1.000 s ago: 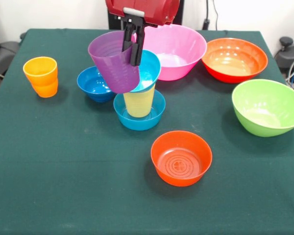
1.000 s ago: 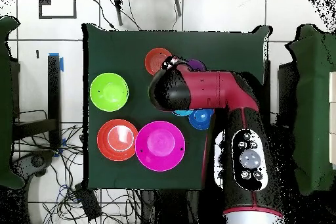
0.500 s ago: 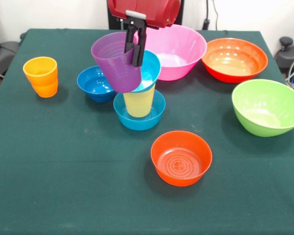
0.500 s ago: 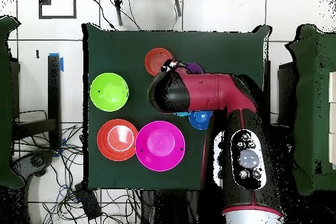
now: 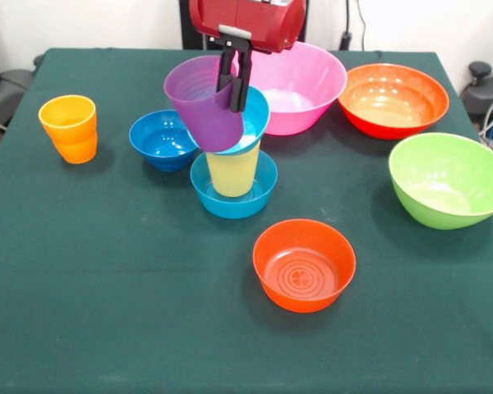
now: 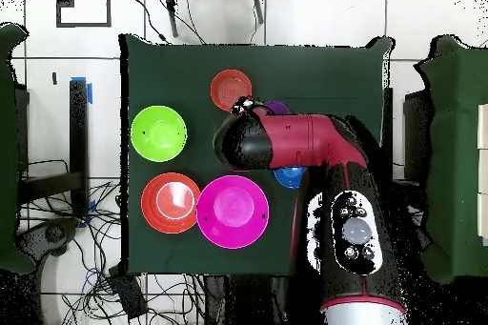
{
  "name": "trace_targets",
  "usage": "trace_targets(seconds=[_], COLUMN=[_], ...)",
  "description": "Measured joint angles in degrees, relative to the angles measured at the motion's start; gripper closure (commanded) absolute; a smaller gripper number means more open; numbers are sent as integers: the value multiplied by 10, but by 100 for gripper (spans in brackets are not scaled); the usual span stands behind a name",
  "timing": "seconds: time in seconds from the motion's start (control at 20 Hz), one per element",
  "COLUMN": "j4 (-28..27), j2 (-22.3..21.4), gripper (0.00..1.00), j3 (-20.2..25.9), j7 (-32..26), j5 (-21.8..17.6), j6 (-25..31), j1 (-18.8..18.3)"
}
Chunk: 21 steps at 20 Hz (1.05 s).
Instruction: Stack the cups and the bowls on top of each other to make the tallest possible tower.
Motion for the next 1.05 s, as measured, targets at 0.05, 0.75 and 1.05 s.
trace_targets(seconds=[0.05, 0.75, 1.05], j4=[2, 6, 10], j2=[0, 0, 0], gripper=[100, 100, 100], j3=[0, 0, 0], j7=[0, 0, 0], j5=[0, 0, 0], j6=[0, 0, 0], j1=[0, 2, 2])
